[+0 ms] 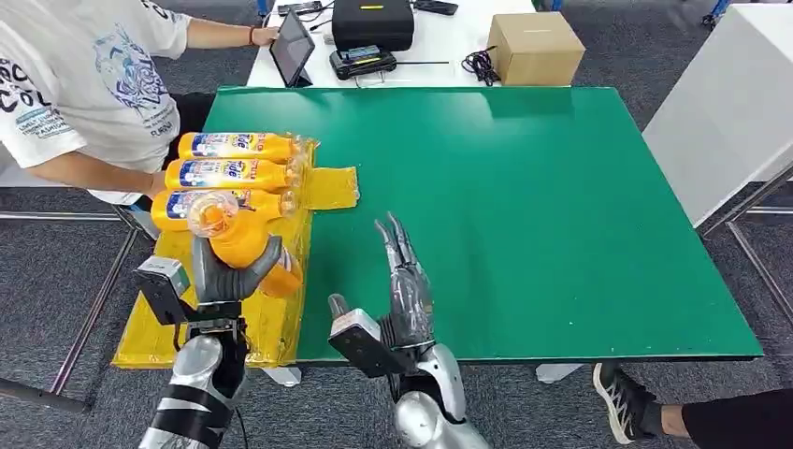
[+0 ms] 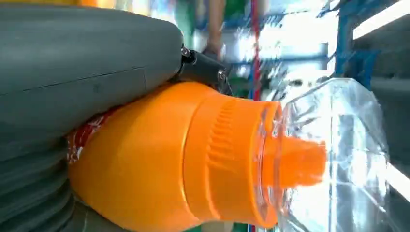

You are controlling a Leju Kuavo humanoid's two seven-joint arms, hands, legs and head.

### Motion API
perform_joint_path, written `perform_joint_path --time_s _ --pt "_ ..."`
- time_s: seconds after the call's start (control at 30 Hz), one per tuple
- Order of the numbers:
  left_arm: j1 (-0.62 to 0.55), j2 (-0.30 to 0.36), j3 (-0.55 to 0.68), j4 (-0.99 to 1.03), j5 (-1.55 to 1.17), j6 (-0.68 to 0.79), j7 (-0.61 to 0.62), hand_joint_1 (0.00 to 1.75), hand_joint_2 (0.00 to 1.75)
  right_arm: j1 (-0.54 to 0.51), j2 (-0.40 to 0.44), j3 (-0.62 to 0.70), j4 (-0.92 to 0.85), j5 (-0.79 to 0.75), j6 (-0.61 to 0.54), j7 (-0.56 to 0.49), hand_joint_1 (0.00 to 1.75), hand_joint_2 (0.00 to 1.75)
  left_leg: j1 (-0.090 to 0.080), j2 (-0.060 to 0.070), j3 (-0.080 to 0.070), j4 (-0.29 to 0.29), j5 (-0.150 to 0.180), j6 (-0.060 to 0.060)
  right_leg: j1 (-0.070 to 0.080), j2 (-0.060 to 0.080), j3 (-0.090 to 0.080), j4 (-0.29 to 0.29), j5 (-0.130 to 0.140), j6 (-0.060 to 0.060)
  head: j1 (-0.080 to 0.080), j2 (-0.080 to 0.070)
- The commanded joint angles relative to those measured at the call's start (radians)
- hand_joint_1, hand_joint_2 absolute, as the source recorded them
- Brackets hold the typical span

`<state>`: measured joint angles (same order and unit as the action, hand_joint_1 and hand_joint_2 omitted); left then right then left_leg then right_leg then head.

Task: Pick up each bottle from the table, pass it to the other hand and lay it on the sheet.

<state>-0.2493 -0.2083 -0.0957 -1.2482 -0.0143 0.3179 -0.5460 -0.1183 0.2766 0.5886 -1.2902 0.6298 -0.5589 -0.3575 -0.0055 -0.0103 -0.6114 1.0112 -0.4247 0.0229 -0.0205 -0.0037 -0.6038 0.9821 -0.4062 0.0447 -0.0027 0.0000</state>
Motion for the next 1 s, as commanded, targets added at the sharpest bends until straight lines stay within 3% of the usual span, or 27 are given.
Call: perform_joint_path --time_s 0.03,0.17,0.3,0.47,0.5,0.63,0.77,1.0 --pt "-0.104 0.068 0.024 0.085 -0.446 0.288 -0.043 1.75 1.75 -0.004 -0.021 -0.004 -0.112 -0.071 -0.016 -0.062 0.00 0.00 0.001 0.000 0.002 0.000 -0.001 -0.001 0.001 -0.001 0.002 0.000 -0.001 -0.002 0.000 0.000" --pt "-0.107 0.068 0.030 0.095 -0.446 0.285 -0.044 1.75 1.75 -0.003 -0.022 -0.003 -0.121 -0.071 -0.017 -0.062 0.00 0.00 0.002 0.000 0.004 0.000 -0.002 -0.002 0.002 0.000 0.005 -0.001 -0.001 -0.002 0.000 0.000" --pt "-0.159 0.126 -0.008 0.249 -0.754 0.323 0.083 1.75 1.75 -0.014 -0.024 0.001 -0.121 -0.086 -0.001 -0.069 0.00 0.00 0.001 0.000 0.004 -0.001 -0.001 -0.002 0.001 -0.001 0.004 -0.001 -0.001 -0.002 0.000 0.000" --pt "-0.174 0.127 0.014 0.292 -0.762 0.335 0.061 1.75 1.75 -0.014 -0.024 0.001 -0.121 -0.088 0.002 -0.069 0.00 0.00 0.001 0.001 0.002 -0.001 0.000 -0.001 0.001 0.000 0.002 -0.001 0.000 -0.001 0.000 0.000" --pt "-0.190 0.146 0.001 0.337 -0.853 0.306 0.141 1.75 1.75 -0.012 -0.024 0.001 -0.121 -0.089 0.008 -0.068 0.00 0.00 0.002 0.002 0.005 0.000 -0.002 -0.002 0.002 0.000 0.005 -0.001 -0.001 -0.003 0.000 0.000" --pt "-0.232 0.205 0.035 0.479 -1.075 0.380 0.195 1.75 1.75 -0.018 -0.028 0.007 -0.118 -0.108 0.031 -0.071 0.00 0.00 0.002 0.001 0.006 -0.001 -0.002 -0.002 0.002 0.001 0.007 -0.002 -0.001 -0.003 0.000 0.000" --pt "-0.268 0.233 0.064 0.610 -1.084 0.319 0.188 1.75 1.75 -0.020 -0.032 0.014 -0.119 -0.111 0.038 -0.072 0.00 0.00 0.002 0.003 0.005 -0.001 -0.001 -0.002 0.002 0.002 0.005 -0.001 0.000 -0.003 0.000 0.000" --pt "-0.267 0.238 0.062 0.640 -1.092 0.309 0.191 1.75 1.75 -0.017 -0.036 0.012 -0.131 -0.116 0.040 -0.071 0.00 0.00 0.002 0.001 0.003 0.000 -0.001 -0.001 0.002 0.000 0.003 -0.001 -0.001 -0.001 0.000 0.000"
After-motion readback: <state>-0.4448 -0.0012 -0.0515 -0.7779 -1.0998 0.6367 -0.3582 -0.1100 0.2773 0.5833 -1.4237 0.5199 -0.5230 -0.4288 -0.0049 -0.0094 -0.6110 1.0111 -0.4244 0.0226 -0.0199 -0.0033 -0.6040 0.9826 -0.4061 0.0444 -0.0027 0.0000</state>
